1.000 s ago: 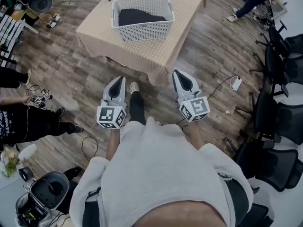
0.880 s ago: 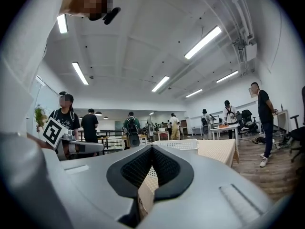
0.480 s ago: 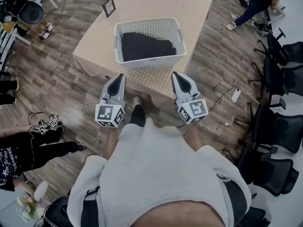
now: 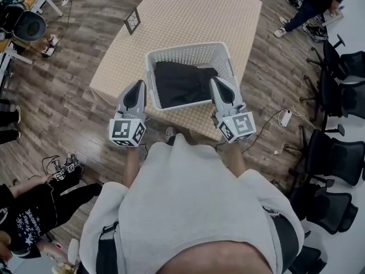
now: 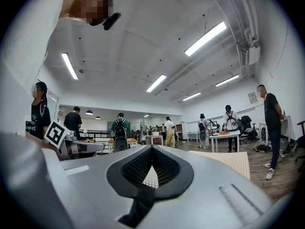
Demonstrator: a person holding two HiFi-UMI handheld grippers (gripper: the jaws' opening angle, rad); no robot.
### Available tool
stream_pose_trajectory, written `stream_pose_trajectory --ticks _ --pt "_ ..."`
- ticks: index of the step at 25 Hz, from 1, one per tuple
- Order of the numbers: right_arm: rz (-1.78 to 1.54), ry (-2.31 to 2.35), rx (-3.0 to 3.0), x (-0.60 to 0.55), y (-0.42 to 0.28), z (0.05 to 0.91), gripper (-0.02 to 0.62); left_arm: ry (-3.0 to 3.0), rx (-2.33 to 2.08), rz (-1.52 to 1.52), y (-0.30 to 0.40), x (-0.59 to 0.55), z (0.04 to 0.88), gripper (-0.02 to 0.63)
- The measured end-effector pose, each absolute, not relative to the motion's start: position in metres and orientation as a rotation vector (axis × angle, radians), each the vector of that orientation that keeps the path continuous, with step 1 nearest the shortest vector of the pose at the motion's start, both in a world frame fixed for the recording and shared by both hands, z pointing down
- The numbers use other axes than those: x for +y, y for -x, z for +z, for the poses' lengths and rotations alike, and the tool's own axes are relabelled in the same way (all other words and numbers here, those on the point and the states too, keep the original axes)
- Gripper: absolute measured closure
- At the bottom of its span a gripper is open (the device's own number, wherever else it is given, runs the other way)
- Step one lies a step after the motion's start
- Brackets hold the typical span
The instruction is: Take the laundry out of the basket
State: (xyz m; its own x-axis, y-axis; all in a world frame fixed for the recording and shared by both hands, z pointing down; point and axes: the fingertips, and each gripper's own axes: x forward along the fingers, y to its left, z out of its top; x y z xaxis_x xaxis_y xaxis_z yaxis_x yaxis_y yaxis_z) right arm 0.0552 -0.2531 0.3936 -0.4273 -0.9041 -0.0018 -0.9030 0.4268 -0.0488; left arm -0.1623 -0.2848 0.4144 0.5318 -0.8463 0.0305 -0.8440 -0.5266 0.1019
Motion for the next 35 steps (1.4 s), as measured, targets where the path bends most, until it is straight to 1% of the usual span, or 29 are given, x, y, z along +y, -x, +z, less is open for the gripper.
stream_pose_trajectory --ticks 6,12,26,35 --pt "-0.045 1.72 2.587 -0.3 -0.055 0.388 0.597 -2.663 -1.424 -0.026 0.168 -0.328 0.421 0.595" --pt "-0.073 1.741 2.583 -0.315 -0.051 0.391 0.597 -2.655 -1.392 -0.005 0.171 -0.347 0.428 0.595" --pt "-0.202 1.644 2.645 -0.316 -0.077 0.416 0.597 -2.517 -1.531 0.065 0.163 -0.336 0.453 0.595" --pt "-0.307 1.572 2.75 -0.344 -0.07 0.446 0.597 -2.413 -1.587 0.129 0.174 -0.345 0.482 0.595"
